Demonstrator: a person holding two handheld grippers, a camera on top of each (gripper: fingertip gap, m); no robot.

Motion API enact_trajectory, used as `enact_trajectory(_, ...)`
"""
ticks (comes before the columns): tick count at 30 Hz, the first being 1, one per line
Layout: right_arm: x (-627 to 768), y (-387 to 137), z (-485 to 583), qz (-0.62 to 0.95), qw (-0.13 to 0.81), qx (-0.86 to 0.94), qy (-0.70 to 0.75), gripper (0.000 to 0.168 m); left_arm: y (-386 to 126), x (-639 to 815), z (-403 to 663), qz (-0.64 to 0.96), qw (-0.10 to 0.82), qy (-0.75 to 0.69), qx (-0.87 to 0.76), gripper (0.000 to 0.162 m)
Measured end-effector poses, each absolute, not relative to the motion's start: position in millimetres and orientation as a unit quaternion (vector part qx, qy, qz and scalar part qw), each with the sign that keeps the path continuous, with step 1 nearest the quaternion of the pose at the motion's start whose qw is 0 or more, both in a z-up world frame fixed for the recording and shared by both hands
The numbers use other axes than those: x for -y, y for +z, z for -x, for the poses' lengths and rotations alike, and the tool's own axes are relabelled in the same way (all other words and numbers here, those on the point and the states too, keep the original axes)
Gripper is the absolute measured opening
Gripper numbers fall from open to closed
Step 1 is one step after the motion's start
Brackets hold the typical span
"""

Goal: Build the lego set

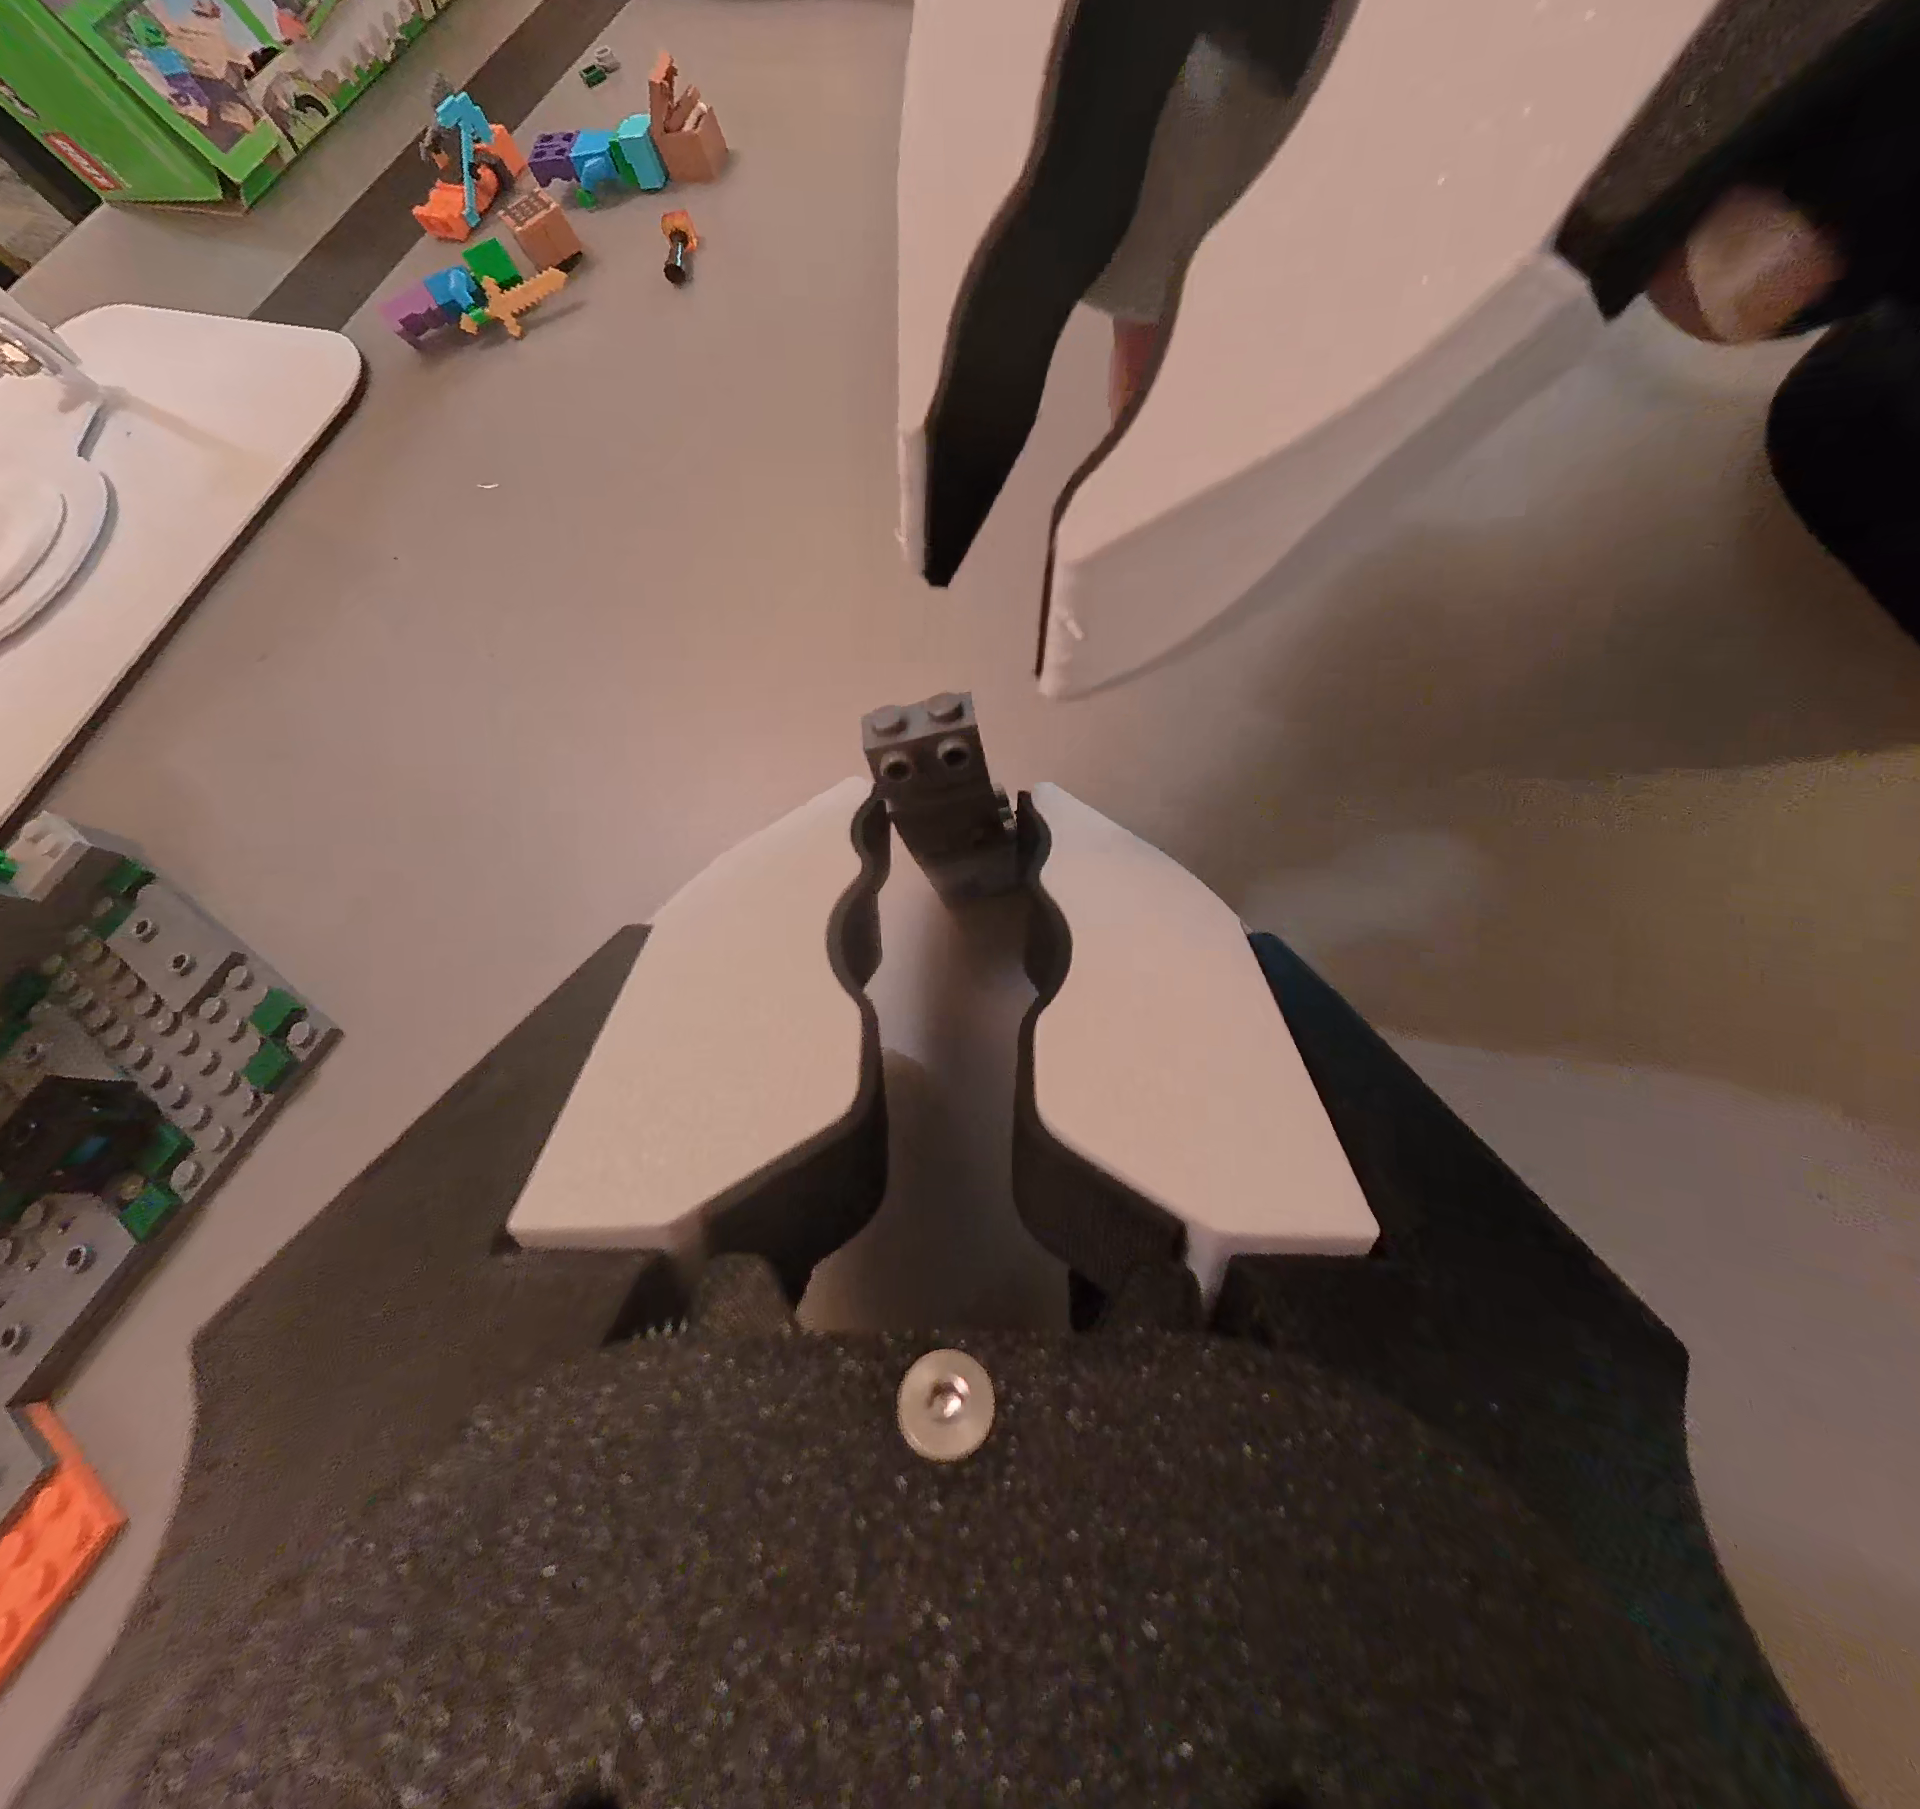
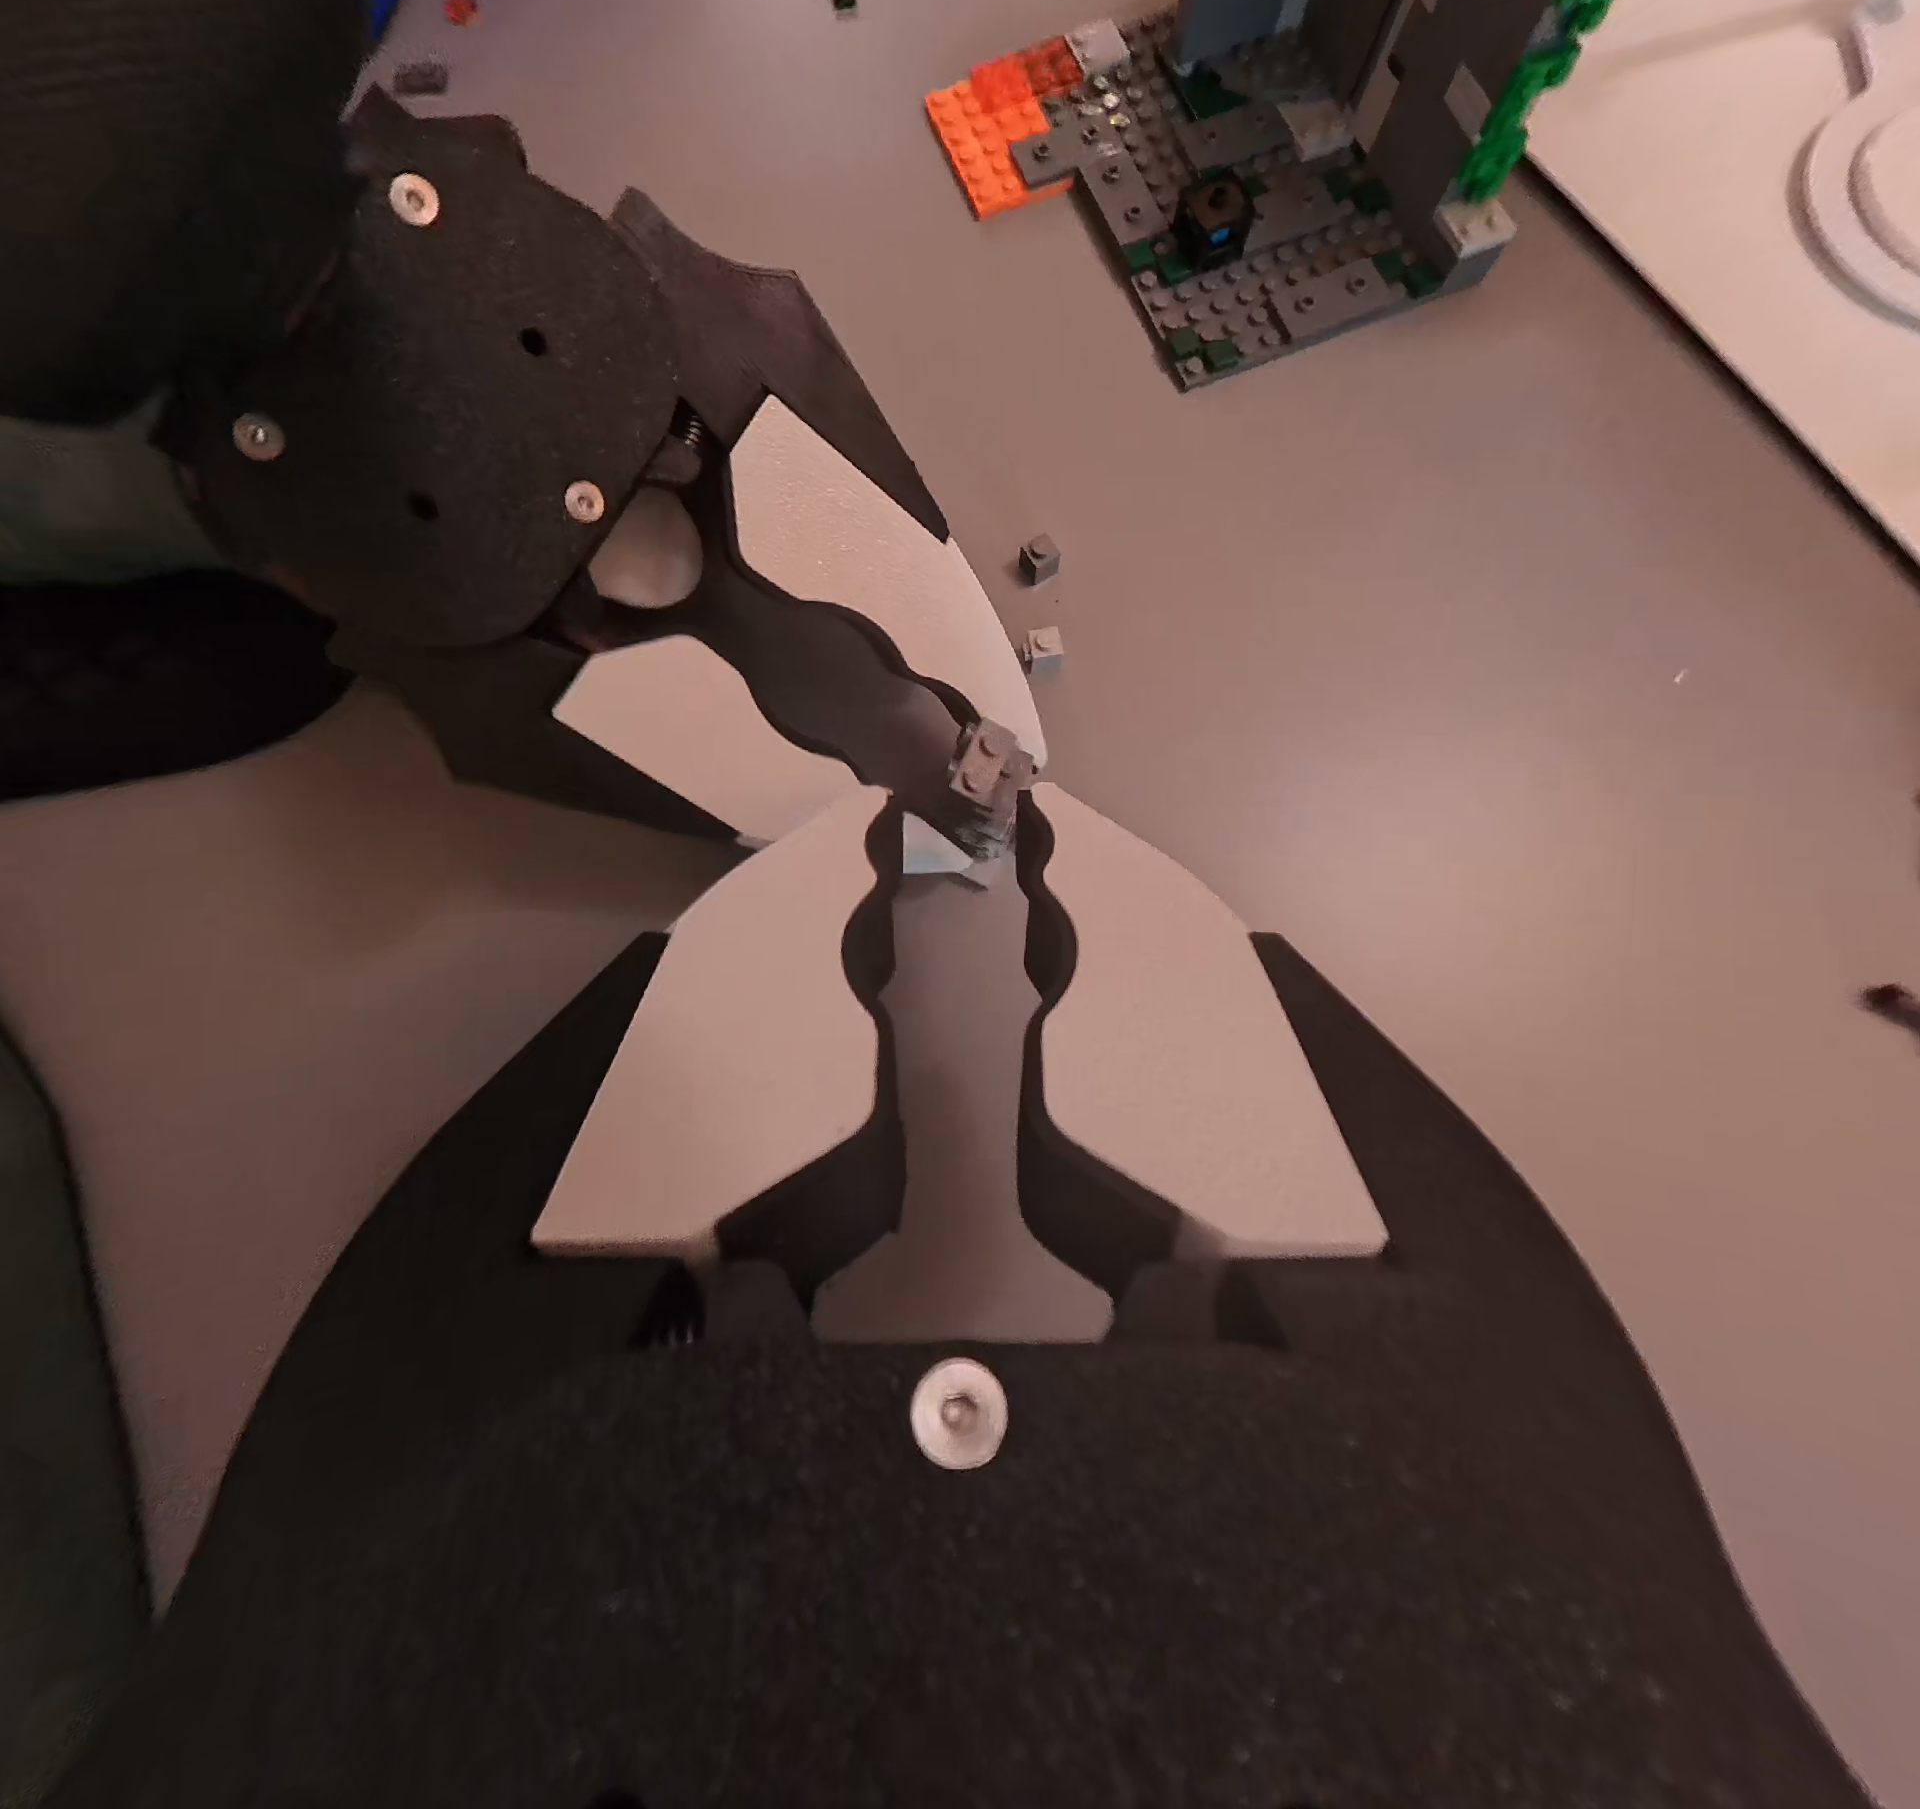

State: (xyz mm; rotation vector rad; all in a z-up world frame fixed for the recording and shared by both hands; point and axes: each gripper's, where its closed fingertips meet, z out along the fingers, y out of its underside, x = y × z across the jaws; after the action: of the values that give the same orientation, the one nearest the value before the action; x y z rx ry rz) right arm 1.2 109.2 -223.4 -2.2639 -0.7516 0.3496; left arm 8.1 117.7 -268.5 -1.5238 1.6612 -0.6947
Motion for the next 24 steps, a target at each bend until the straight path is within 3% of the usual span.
enact_trajectory(10,-108,-238,-7,0.814,0.381,0.422,0.118,0.02,-268,-113,-6,0.57,0.367,-0.288,-0.677,0.021)
enact_trajectory(24,-104,-251,9,0.748,0.397,0.482,0.227,0.028,-269,-93,2,0.467,0.272,-0.378,-0.752,0.019)
